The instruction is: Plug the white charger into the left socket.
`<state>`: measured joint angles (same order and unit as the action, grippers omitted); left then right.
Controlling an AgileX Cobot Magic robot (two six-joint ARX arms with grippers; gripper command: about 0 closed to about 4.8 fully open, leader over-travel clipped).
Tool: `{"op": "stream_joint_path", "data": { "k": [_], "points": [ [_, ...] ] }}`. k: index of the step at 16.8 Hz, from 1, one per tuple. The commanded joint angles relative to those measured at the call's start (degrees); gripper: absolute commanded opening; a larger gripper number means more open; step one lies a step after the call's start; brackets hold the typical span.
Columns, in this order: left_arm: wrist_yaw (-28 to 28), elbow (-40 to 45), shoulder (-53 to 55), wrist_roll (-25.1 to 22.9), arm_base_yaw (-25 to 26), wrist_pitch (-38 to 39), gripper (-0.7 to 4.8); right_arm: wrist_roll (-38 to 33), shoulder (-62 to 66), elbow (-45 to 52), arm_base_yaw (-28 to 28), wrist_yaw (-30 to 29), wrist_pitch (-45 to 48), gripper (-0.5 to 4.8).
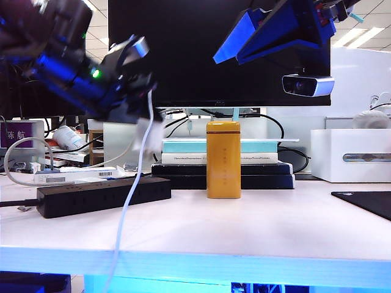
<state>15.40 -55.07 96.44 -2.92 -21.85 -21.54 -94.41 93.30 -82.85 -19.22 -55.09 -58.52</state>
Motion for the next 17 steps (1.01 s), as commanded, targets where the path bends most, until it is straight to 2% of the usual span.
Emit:
{"op": "stream_joint_path", "data": {
  "k": [1,2,5,7,10,11,13,17],
  "points": [
    [4.7,-0.3,0.4,-4.4,2.4,-1.7,0.52,0.3,-0.3,-0.3,0.0,0.1,-0.2,3.99],
    [4.5,-0.3,0.4,-5.6,3.1,-2.2,0.52,0.3,-0.3,-0.3,0.0,0.2,-0.2,3.99],
    [3.4,-0.3,0.4,-4.0,3.1,-2.1,0.52,0.3,-0.3,-0.3,0.0,0.2,-0.2,3.99],
    [7.3,-0.3,0.4,-4.2,3.1,-2.6,0.52,0.3,-0.3,-0.3,0.0,0.7,-0.2,3.99],
    [9.4,-0.3,0.5,-7.1,3.1,-3.6,0.52,0.4,-0.3,-0.3,0.0,1.6,-0.2,3.99],
    [14.3,-0.3,1.3,-7.2,3.3,-4.9,0.53,0.4,-0.3,-0.3,0.0,1.6,-0.2,3.99],
    [19.2,-0.3,2.2,-8.1,3.9,-5.7,0.52,0.7,-0.3,-0.3,0.0,1.6,-0.3,3.99],
    [21.0,-0.3,3.8,-8.0,6.3,-6.2,0.52,2.5,-0.3,-0.3,0.0,1.8,-1.9,3.99]
  ]
}}
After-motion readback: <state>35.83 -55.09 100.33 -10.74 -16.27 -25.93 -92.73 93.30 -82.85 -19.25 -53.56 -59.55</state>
